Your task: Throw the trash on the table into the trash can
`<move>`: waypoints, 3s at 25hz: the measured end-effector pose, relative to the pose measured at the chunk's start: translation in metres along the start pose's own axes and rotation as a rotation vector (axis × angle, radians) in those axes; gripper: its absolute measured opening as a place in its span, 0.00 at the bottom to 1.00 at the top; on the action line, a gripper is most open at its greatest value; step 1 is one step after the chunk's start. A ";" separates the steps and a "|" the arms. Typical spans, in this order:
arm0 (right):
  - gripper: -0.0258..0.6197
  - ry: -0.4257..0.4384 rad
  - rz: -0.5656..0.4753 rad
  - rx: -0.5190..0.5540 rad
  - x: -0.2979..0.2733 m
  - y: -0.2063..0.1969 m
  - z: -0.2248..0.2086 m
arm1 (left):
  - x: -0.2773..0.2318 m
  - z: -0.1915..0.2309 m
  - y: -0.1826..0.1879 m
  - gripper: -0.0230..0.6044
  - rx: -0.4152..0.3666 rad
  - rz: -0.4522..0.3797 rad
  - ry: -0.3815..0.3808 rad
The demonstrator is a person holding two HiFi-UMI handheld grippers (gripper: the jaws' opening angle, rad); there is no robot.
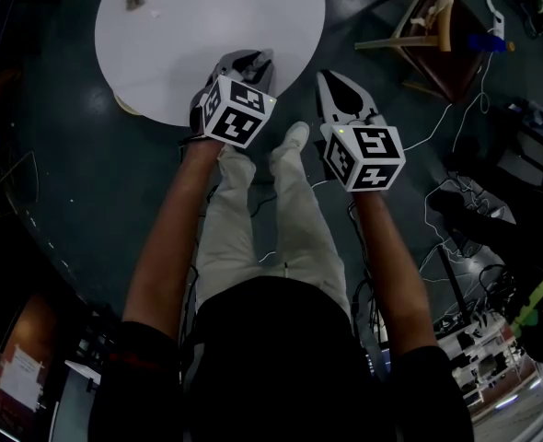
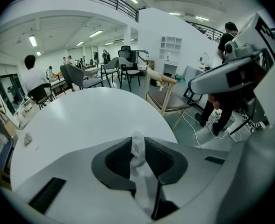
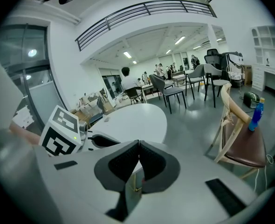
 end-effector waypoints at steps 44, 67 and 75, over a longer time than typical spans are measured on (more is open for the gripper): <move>0.07 0.131 0.083 0.111 -0.072 -0.044 0.181 | 0.157 0.071 -0.137 0.13 0.281 -0.105 0.126; 0.07 0.353 0.250 0.248 -0.227 -0.146 0.387 | 0.222 0.183 -0.360 0.13 0.578 -0.080 0.332; 0.07 0.346 0.304 0.284 -0.285 -0.195 0.409 | 0.191 0.210 -0.431 0.13 0.620 -0.063 0.333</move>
Point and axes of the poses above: the fingertips, and each gripper's own axes: x backward along the fingers, z to its left, y out of its top, the point moved 9 cm from there along x, backward along the fingers, and after that the axes turned 9 degrees about -x, right-handed, at the moved point
